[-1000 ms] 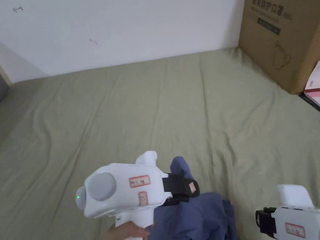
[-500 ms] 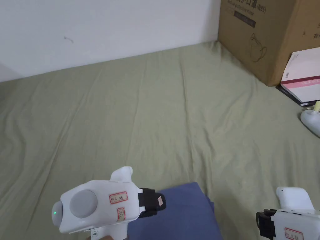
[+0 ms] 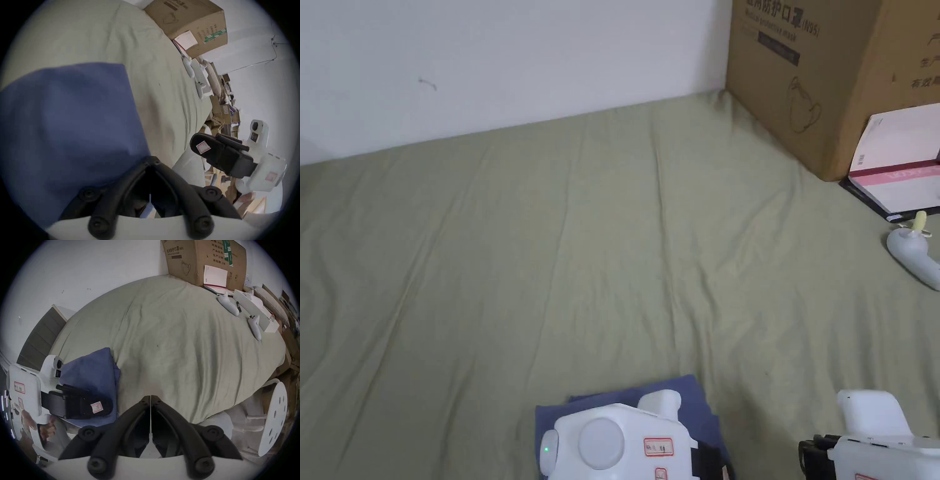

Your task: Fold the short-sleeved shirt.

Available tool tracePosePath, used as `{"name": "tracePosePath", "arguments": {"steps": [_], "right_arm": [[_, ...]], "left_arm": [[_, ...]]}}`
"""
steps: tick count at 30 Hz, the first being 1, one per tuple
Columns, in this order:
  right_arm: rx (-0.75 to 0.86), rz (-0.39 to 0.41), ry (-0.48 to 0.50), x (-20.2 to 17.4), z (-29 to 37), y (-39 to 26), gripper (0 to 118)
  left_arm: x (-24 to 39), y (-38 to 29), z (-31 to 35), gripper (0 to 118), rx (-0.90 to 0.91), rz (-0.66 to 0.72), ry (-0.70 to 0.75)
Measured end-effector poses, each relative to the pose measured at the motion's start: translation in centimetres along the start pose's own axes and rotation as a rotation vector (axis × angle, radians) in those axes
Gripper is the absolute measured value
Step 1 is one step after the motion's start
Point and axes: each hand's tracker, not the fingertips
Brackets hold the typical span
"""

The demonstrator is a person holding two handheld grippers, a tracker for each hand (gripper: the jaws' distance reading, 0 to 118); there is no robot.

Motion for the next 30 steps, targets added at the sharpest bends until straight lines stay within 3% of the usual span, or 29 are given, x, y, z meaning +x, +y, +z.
{"name": "tracePosePath", "arguments": {"steps": [3, 7, 10, 15, 19, 25, 27, 28, 29, 30], "right_arm": [[0.002, 0.003, -0.007, -0.1, 0.3, 0.0, 1], [0.001, 0.01, -0.021, -0.9, 0.8, 0.6, 1], [0.037, 0.005, 0.036, -2.2, 1.4, 1.4, 1], [0.044, 0.155, 0.099, -7.3, 0.6, 3.0, 1], [0.003, 0.183, 0.204, -12.0, -2.2, 4.0, 1], [-0.166, 0.229, 0.075, -14.9, -9.3, 2.2, 1], [-0.136, 0.23, 0.094, -14.8, -9.3, 1.9, 1], [-0.13, 0.221, 0.091, -14.8, -8.9, 2.2, 1], [-0.131, 0.221, 0.093, -14.7, -8.8, 2.4, 1], [-0.132, 0.224, 0.095, -14.6, -8.8, 2.4, 1]], "left_arm": [[2.0, 0.1, 0.0, 0, 0.023, -0.019, -0.089], [2.3, -0.2, 2.0, 0, 0.045, -0.066, -0.075], [-0.3, -0.8, 6.5, 0, 0.162, -0.018, -0.084], [-6.8, -3.8, 14.9, 0, 0.317, 0.053, 0.017], [-12.3, -7.4, 18.4, 0, 0.349, 0.188, 0.064], [-15.9, -10.8, 20.3, 1, 0.409, 0.251, -0.024], [-16.3, -10.8, 20.1, 19, 0.403, 0.258, -0.052], [-16.6, -10.5, 19.8, 38, 0.403, 0.266, -0.061], [-16.8, -10.0, 19.2, 71, 0.396, 0.278, -0.078], [-17.0, -9.5, 18.6, 91, 0.381, 0.286, -0.096]]}}
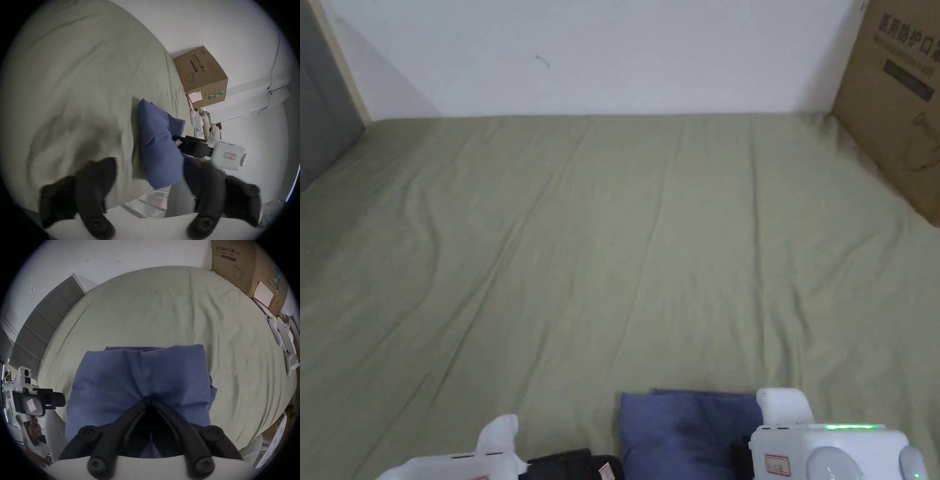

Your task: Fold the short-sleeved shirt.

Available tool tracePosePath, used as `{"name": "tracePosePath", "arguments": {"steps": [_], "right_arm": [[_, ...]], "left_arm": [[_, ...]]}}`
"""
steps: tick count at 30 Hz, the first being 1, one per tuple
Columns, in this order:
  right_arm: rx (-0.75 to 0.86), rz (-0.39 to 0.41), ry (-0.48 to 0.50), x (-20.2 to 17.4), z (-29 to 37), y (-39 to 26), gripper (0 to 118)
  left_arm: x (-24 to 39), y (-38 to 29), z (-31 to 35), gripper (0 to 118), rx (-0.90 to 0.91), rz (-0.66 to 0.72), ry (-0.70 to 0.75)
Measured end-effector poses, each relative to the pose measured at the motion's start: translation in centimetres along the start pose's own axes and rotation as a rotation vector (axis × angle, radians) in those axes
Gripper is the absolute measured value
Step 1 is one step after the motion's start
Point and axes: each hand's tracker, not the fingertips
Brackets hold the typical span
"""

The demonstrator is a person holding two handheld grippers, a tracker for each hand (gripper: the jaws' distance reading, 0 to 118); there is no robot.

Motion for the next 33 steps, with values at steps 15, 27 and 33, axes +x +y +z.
{"name": "tracePosePath", "arguments": {"steps": [15, 27, 33], "right_arm": [[0.013, -0.046, 0.042, 1.2, 0.2, -0.4, 1], [0.129, -0.035, 0.025, -1.2, 4.0, 0.7, 1], [0.146, -0.019, 0.01, -3.5, 3.5, 2.4, 1]], "left_arm": [[-1.1, 0.3, -11.7, 30, -0.095, 0.193, -0.171], [-1.8, 4.5, -4.3, 28, -0.128, -0.002, -0.112], [-5.3, 10.0, 6.0, 28, -0.078, -0.143, 0.127]]}}
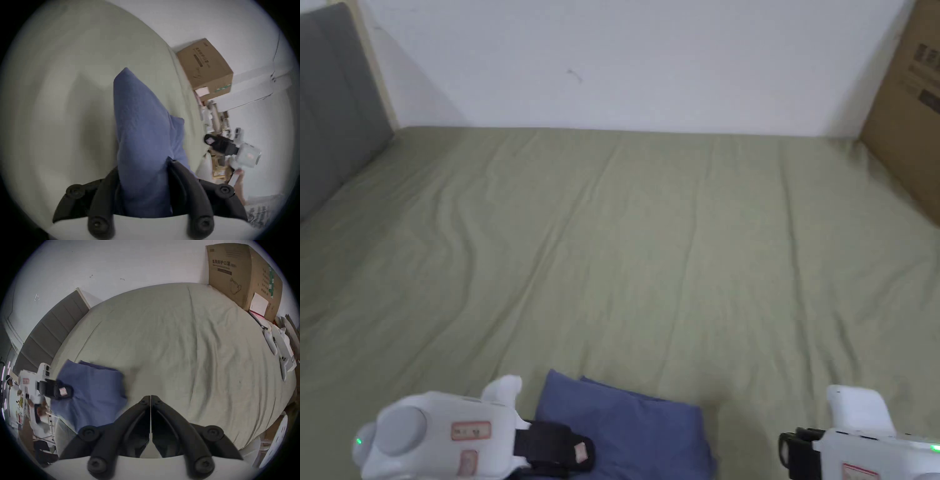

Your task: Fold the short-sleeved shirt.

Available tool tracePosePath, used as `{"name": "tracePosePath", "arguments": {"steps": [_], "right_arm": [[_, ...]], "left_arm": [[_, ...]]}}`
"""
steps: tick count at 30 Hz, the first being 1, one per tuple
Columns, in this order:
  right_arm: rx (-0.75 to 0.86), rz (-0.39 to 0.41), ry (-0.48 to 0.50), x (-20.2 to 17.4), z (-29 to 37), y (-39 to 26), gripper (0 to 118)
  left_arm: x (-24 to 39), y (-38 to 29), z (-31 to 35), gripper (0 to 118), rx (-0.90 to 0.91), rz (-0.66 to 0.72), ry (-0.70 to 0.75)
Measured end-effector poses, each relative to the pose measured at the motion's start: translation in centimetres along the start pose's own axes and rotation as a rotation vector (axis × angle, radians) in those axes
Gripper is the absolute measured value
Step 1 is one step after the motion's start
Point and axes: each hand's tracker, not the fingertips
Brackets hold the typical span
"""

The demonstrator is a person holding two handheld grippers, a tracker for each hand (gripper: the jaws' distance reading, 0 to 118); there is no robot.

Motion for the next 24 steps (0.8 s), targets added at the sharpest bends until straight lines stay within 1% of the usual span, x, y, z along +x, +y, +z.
{"name": "tracePosePath", "arguments": {"steps": [2, 5, 6, 8, 11, 12, 13, 14, 15, 16, 17, 18, 19, 22, 23, 24], "right_arm": [[0.002, 0.02, -0.005, -0.9, -0.3, 0.2, 1], [-0.005, 0.022, 0.001, -1.7, -1.0, 0.6, 1], [-0.007, 0.02, 0.004, -1.9, -1.3, 0.6, 1], [-0.021, 0.02, 0.011, -2.5, -1.9, 0.7, 1], [-0.046, 0.038, 0.009, -3.4, -2.9, 0.9, 1], [-0.051, 0.043, 0.008, -3.6, -3.2, 0.9, 1], [-0.062, 0.049, 0.008, -4.0, -3.5, 0.9, 1], [-0.069, 0.053, 0.012, -4.2, -3.7, 0.9, 1], [-0.071, 0.054, 0.014, -4.4, -3.9, 0.9, 1], [-0.073, 0.057, 0.02, -4.6, -4.0, 0.9, 1], [-0.08, 0.064, 0.028, -4.7, -4.1, 0.9, 1], [-0.083, 0.067, 0.03, -4.8, -4.1, 0.9, 1], [-0.086, 0.074, 0.033, -4.8, -4.1, 0.8, 1], [-0.091, 0.091, 0.029, -4.7, -4.1, 0.7, 1], [-0.091, 0.091, 0.025, -4.3, -4.1, 0.6, 1], [-0.092, 0.087, 0.026, -4.1, -4.0, 0.5, 1]], "left_arm": [[-2.8, 1.6, 4.3, 28, 0.009, -0.058, 0.132], [-7.1, 3.4, 9.6, 28, -0.001, -0.015, 0.335], [-8.2, 3.9, 10.9, 28, -0.008, -0.046, 0.435], [-10.6, 4.9, 13.6, 29, -0.019, -0.068, 0.62], [-13.3, 6.4, 15.7, 29, -0.044, -0.107, 0.872], [-13.8, 6.8, 15.9, 32, -0.04, -0.164, 0.949], [-13.4, 6.5, 15.6, 44, -0.047, -0.194, 1.026], [-13.7, 6.4, 15.1, 75, -0.069, -0.263, 1.099], [-13.9, 6.3, 14.6, 95, -0.097, -0.326, 1.172], [-14.0, 6.2, 14.1, 105, -0.12, -0.376, 1.257], [-13.8, 6.0, 14.1, 105, -0.102, -0.406, 1.327], [-13.5, 6.0, 14.4, 104, -0.086, -0.407, 1.34], [-13.1, 6.1, 14.8, 104, -0.065, -0.356, 1.26], [-11.5, 6.5, 16.3, 104, 0.024, -0.199, 1.134], [-10.6, 6.4, 16.8, 103, 0.076, -0.141, 1.066], [-9.7, 6.3, 17.3, 99, 0.103, -0.091, 0.999]]}}
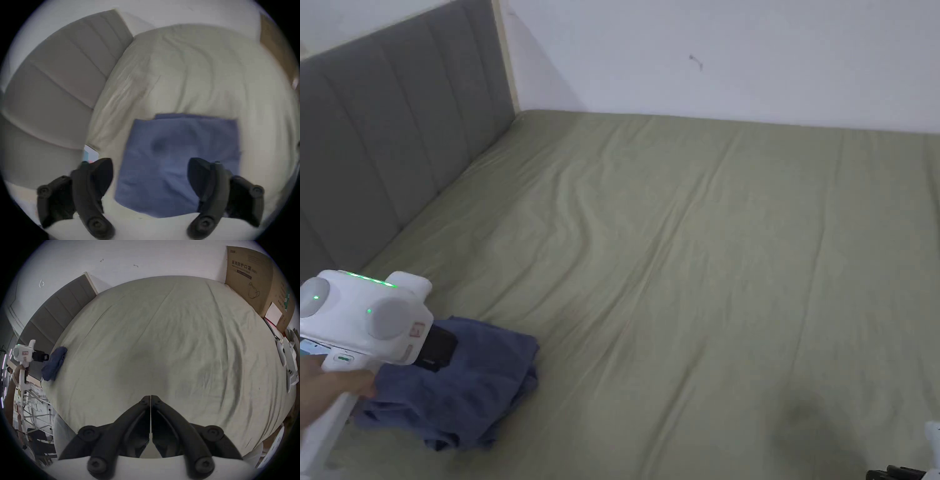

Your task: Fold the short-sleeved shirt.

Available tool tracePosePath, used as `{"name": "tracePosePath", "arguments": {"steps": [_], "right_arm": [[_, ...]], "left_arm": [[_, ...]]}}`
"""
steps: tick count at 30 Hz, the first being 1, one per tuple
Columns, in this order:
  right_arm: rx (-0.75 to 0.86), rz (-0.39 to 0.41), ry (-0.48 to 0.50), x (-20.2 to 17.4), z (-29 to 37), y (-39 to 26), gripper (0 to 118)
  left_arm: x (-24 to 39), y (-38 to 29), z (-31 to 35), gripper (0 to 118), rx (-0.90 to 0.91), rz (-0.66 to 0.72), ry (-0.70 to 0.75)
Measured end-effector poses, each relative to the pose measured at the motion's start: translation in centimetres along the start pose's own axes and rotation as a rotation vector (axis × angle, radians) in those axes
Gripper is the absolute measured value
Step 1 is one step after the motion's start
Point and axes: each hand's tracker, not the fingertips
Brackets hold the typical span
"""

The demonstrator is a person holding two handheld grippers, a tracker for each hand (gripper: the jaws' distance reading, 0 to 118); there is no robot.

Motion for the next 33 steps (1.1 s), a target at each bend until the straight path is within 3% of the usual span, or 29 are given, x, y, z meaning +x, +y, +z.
{"name": "tracePosePath", "arguments": {"steps": [1, 3, 4, 10, 17, 21, 25, 28, 33], "right_arm": [[0.0, -0.01, 0.007, 0.3, 0.1, -0.1, 1], [0.006, -0.021, 0.015, 0.8, 0.5, -0.4, 1], [0.01, -0.023, 0.019, 1.0, 0.7, -0.6, 1], [0.045, -0.044, 0.044, 2.7, 2.1, -1.0, 1], [0.193, -0.009, 0.02, 3.5, 6.5, 0.7, 1], [0.305, -0.014, 0.0, 3.7, 10.0, 1.7, 1], [0.484, 0.049, -0.131, 3.1, 14.0, 2.1, 1], [0.613, 0.031, -0.173, 2.8, 17.1, 2.2, 1], [0.755, 0.057, -0.22, 2.1, 20.8, 2.8, 1]], "left_arm": [[0.1, 0.3, 1.0, 87, 0.015, 0.057, -0.07], [1.0, 0.0, 3.2, 18, 0.067, 0.125, -0.17], [1.9, -0.3, 4.2, 1, 0.095, 0.134, -0.197], [10.5, -2.7, 10.6, 1, 0.194, 0.119, -0.372], [20.9, -5.1, 17.2, 0, 0.418, 0.022, -0.209], [24.5, -6.1, 20.3, 0, 0.519, 0.053, -0.191], [27.8, -6.6, 23.9, 0, 0.663, 0.042, -0.165], [30.1, -7.3, 26.5, 0, 0.781, 0.001, -0.093], [32.7, -7.9, 29.4, 0, 0.879, 0.029, -0.091]]}}
